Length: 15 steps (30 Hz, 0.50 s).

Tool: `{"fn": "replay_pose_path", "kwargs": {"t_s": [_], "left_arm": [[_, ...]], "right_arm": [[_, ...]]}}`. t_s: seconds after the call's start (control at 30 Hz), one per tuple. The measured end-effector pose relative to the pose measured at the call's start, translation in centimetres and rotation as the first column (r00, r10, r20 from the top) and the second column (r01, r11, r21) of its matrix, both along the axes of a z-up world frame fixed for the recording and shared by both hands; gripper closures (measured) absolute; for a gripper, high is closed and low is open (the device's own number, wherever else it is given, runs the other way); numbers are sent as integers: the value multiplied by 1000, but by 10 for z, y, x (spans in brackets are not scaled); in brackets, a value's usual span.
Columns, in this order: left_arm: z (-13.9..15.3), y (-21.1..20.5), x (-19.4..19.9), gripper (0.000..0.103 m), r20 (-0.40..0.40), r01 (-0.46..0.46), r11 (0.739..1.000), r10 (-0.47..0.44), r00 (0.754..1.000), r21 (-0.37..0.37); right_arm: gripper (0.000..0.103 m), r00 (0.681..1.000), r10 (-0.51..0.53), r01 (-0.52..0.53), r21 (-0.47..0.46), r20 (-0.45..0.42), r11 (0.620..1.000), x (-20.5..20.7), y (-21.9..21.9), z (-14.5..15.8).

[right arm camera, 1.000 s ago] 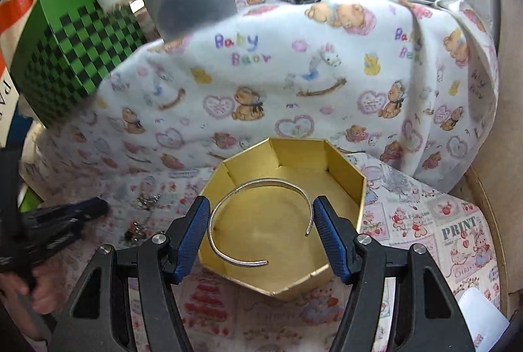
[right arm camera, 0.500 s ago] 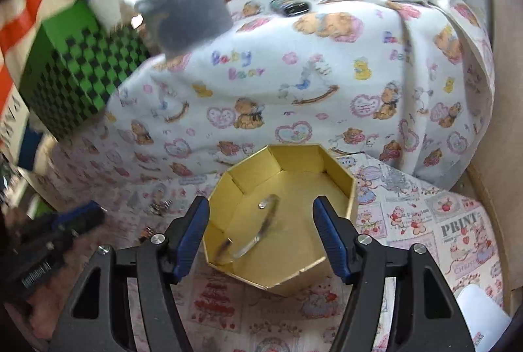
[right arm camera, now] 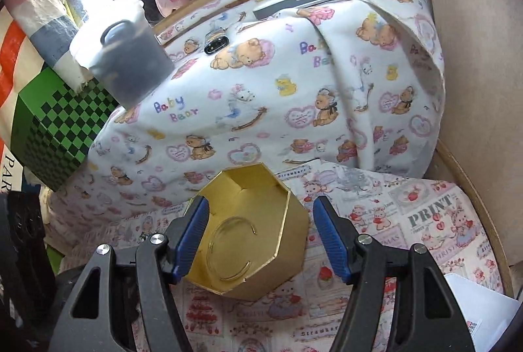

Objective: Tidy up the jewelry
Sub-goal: 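Move the left tool to the jewelry pile and open its fingers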

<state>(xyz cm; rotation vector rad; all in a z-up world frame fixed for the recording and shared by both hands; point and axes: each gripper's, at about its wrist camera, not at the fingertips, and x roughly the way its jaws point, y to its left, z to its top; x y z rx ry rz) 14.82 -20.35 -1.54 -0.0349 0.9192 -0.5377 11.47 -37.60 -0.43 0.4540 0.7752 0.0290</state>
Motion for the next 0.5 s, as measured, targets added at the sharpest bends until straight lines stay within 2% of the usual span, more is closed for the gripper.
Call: {"fn": "replay_pose_path", "kwargs": {"t_s": [0.1,0.2,0.33,0.4,0.5], "left_arm": [[-3,5,1,83,-7,-12,1000,12,1000,-13],[-3,12,1,83,-5,-30,1000,30,1000,-3],[4,27,-4,80,-12,-36,999,36,999,-32],[12,36,-13,68,23,-41,999,42,999,-30],[26,57,-29,56,88,-80,997,81,993,-14]], "right_arm": [[35,1000,10,-10,19,-4,1000,1,0,-1],[35,1000,9,-8,27,-15,1000,2,0,-4],[35,1000,7,-7,36,-8,999,0,-1,-2],[35,1000,17,-16,40,-9,999,0,0,-3],[34,998,44,-41,91,-38,995,2,1,-10]]}}
